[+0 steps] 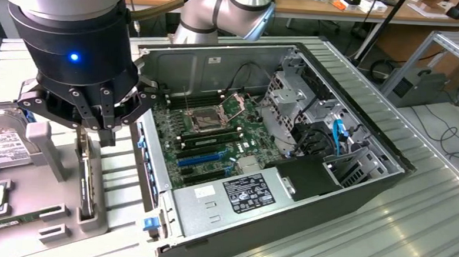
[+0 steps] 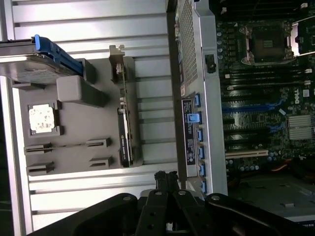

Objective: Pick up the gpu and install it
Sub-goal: 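Reach for the gpu, then pick up the gpu and move the gpu toward the slot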

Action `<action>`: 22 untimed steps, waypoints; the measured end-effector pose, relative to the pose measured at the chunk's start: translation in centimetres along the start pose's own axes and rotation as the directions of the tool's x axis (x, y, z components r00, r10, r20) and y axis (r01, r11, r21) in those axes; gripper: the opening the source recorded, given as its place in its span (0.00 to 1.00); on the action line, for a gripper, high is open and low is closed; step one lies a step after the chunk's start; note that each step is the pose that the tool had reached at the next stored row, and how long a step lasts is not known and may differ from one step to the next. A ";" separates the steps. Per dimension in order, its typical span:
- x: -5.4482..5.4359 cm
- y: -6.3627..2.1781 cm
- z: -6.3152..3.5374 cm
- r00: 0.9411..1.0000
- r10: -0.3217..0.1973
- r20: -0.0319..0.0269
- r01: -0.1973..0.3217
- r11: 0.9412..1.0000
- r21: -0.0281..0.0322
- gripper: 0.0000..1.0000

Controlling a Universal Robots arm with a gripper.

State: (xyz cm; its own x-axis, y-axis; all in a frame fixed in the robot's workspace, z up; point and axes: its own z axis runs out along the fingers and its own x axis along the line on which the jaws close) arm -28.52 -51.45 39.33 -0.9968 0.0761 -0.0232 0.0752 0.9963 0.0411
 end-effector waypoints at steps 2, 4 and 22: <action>0.0 0.00 0.00 1.000 0.000 0.000 0.000 1.000 0.000 0.11; 0.0 0.00 0.00 1.000 0.000 0.000 0.000 1.000 0.000 0.11; 0.4 -0.05 0.46 1.000 0.000 0.000 0.000 1.000 0.000 0.36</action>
State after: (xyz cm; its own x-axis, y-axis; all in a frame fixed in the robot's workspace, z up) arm -28.93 -51.45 38.85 -0.9968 0.0762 -0.0233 0.0752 0.9963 0.0412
